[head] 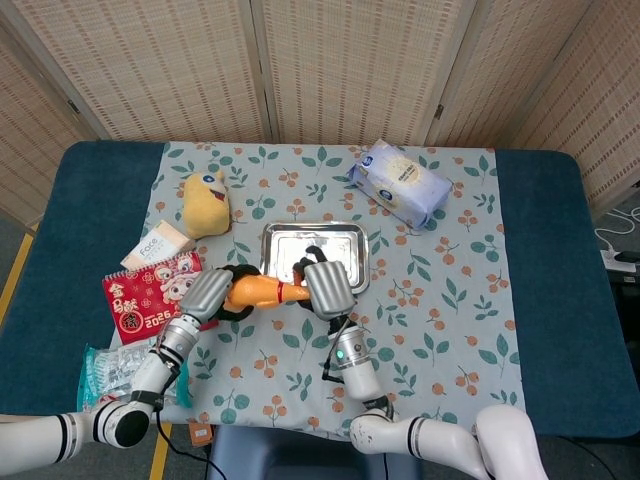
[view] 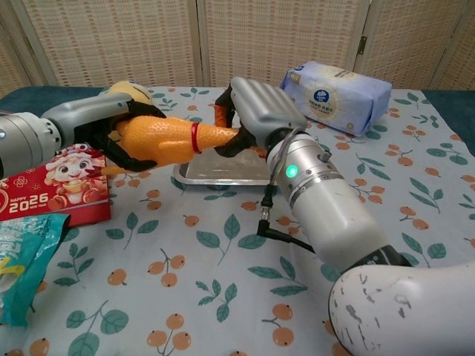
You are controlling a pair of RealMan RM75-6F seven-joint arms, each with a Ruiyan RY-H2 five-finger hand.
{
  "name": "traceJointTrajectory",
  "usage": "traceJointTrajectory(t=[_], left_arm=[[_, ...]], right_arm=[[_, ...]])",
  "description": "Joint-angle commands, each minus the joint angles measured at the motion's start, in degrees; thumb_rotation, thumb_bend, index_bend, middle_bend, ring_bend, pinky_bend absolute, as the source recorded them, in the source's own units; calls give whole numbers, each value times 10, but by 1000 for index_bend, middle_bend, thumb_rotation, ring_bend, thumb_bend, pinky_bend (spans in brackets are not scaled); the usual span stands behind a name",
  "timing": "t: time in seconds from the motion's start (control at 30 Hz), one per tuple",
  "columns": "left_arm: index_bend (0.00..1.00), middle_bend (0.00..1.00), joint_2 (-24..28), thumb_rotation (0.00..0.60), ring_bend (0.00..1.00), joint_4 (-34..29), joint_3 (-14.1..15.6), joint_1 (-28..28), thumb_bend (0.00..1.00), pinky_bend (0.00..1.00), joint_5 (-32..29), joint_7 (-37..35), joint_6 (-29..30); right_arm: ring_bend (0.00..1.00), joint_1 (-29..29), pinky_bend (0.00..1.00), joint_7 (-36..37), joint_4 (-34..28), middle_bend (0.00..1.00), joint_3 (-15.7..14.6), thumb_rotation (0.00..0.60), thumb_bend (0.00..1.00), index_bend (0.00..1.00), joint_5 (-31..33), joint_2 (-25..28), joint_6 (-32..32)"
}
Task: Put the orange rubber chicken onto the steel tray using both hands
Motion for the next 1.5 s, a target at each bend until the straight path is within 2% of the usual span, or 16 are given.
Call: traceJointTrajectory(t=[0.03, 0.23, 0.3, 0.33, 0.37, 0.4, 0.43, 0.47, 0.5, 0.57, 0.63, 0.73, 1.0, 1.3, 1.5], left_arm=[[850, 842, -6, 600, 776, 3, -2, 2, 771, 889, 1, 9, 15], [878, 880, -6, 600, 819, 1, 4, 3, 781, 922, 11, 28, 30], [877, 876, -3, 600, 815, -3, 3, 5, 735, 916, 9, 28, 32], [832, 842, -4, 600, 782, -4, 3, 7, 677, 881, 12, 26, 36], [754, 788, 1, 600, 735, -5, 9, 6, 632, 835, 15, 31, 31], [546, 625, 9, 600, 603, -10, 14, 4, 557, 721, 16, 33, 19], [404, 503, 14, 600, 505, -14, 14, 3, 521, 641, 15, 29, 11], [224, 324, 19, 600, 355, -19, 14, 2, 487, 531, 13, 23, 4], [108, 185, 24, 600, 224, -23, 12, 1, 463, 439, 12, 14, -4], [15, 41, 32, 600, 59, -26, 11, 0, 434, 293, 9, 2, -17], [0, 0, 37, 600, 3, -25, 10, -1, 408, 181, 8, -7, -26], [0, 0, 46, 600, 0, -28, 9, -2, 351, 73, 1, -22, -42], [0, 0, 85, 600, 0, -56, -9, -4, 332, 48, -13, -106, -97], [0, 0, 104, 600, 0, -62, 2, -15, 316, 40, -11, -104, -120], [0, 0, 111, 600, 0, -70, -6, -13, 322, 33, -11, -147, -134]], right_arm=[[707, -1, 917, -2, -3, 567, -1, 600, 323, 860, 1, 2, 0], [707, -3, 916, -3, -8, 567, -2, 600, 323, 859, 3, 5, 0], [707, -3, 916, -3, -11, 567, -3, 600, 323, 859, 4, 6, -2], [707, -4, 916, -4, -12, 567, -3, 600, 323, 859, 4, 7, -1], [707, -4, 917, -4, -13, 568, -3, 600, 323, 859, 4, 8, -1], [707, -5, 917, -4, -15, 568, -4, 600, 323, 859, 4, 9, 0], [707, -5, 917, -5, -16, 567, -5, 600, 323, 859, 3, 9, 1], [707, -6, 917, -5, -18, 567, -5, 600, 323, 859, 3, 10, 1], [707, -6, 917, -6, -20, 568, -6, 600, 323, 859, 4, 11, 2], [707, -8, 917, -9, -23, 568, -6, 600, 323, 859, 5, 12, 2], [707, -8, 917, -12, -25, 568, -7, 600, 323, 859, 6, 13, 2], [707, -9, 917, -14, -27, 569, -8, 600, 323, 859, 7, 14, 0], [707, -10, 917, -14, -24, 571, -12, 600, 325, 859, 9, 14, -3], [707, -9, 917, -14, -25, 571, -11, 600, 325, 860, 7, 15, 1], [708, -10, 917, -14, -25, 571, -12, 600, 326, 862, 9, 16, -1]])
